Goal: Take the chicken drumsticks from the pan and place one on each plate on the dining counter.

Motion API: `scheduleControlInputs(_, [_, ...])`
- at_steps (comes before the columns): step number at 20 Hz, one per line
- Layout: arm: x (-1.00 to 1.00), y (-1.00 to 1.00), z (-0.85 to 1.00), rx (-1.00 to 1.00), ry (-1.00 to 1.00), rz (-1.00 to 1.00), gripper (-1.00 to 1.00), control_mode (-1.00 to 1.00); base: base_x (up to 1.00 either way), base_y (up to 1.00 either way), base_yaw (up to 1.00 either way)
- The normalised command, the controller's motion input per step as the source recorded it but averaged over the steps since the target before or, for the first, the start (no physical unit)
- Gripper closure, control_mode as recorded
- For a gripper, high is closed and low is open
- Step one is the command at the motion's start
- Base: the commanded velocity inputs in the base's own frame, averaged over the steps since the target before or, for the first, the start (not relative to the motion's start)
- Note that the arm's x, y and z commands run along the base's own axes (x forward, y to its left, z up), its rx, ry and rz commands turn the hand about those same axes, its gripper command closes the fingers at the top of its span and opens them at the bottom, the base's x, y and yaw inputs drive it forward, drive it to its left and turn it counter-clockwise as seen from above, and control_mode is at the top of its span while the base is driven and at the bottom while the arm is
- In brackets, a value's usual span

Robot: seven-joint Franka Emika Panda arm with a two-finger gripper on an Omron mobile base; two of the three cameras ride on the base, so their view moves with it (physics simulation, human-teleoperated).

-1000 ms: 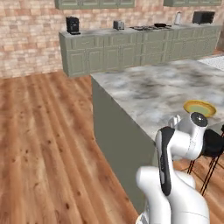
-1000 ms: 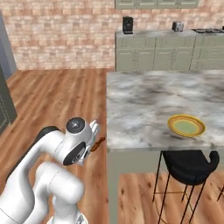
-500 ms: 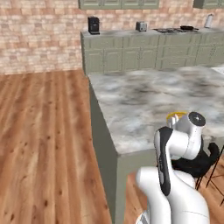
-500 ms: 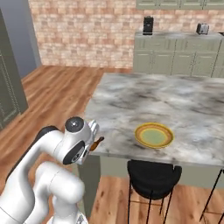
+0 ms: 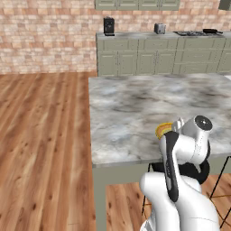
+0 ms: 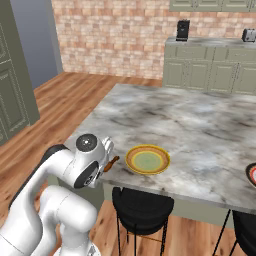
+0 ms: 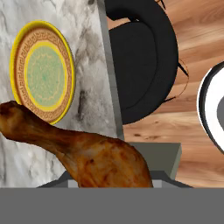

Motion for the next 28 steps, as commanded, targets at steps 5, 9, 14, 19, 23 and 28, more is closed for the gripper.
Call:
scheduleControlInputs(5, [0.6, -0.48, 0.38, 0.18, 0.04, -0.09, 1.0, -1.0, 0.0, 0.0, 0.0])
scheduleControlInputs(9, [0.97, -0.28, 0.84, 0.09, 0.19, -0.27, 1.0, -1.0, 0.0, 0.0, 0.0])
scheduleControlInputs(14, [1.0, -0.22, 0.82, 0.0, 0.38, -0.37, 1.0, -1.0, 0.0, 0.0, 0.0])
scheduleControlInputs(19, [0.95, -0.65, -0.24, 0.0, 0.24, -0.19, 1.0, -1.0, 0.0, 0.0, 0.0])
scheduleControlInputs(23, [0.22, -0.58, -0.96, 0.0, 0.06, -0.02, 1.0, -1.0, 0.0, 0.0, 0.0])
scheduleControlInputs(28, [-0.01, -0.2, -1.0, -0.02, 0.0, -0.02, 1.0, -1.0, 0.0, 0.0, 0.0])
